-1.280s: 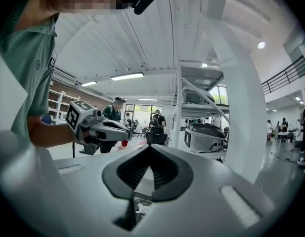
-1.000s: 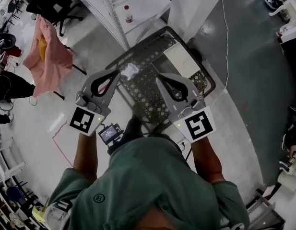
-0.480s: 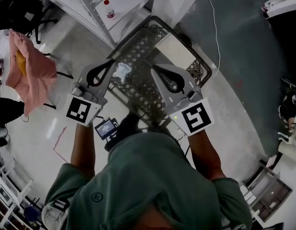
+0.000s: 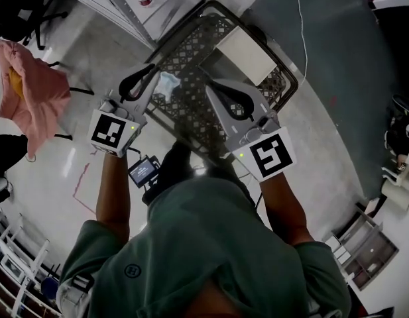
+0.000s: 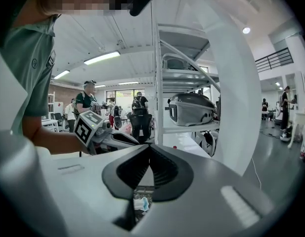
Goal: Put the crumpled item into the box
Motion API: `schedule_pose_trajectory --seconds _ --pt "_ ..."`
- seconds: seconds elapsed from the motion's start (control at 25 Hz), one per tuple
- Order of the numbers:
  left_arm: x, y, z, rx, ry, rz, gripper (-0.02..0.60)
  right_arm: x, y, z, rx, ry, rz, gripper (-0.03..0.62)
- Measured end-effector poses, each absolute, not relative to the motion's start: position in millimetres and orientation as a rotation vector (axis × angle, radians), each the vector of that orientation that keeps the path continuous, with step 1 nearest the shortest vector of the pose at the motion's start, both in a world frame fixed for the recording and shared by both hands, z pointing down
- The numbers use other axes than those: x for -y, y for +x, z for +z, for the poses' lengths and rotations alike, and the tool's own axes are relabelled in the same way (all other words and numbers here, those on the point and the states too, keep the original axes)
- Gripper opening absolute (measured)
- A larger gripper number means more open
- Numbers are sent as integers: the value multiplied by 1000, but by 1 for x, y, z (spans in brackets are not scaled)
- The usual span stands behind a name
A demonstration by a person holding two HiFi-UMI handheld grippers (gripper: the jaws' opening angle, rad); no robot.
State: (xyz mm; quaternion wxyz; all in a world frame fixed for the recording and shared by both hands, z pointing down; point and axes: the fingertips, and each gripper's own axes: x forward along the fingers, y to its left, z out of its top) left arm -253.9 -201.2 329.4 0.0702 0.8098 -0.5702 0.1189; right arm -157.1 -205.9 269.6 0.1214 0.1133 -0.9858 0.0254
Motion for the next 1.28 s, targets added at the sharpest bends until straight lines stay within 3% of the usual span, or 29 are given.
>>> schedule_pose_trajectory --seconds 0.2,0.92,1.28 --pt "215 -262 387 1670 2370 402 88 218 -157 304 2829 323 138 8" --pt "216 -277 615 1429 2081 598 330 238 -168 396 2715 350 259 8" --pt "198 -275 696 1361 1973 627 342 233 -169 425 2689 337 248 8"
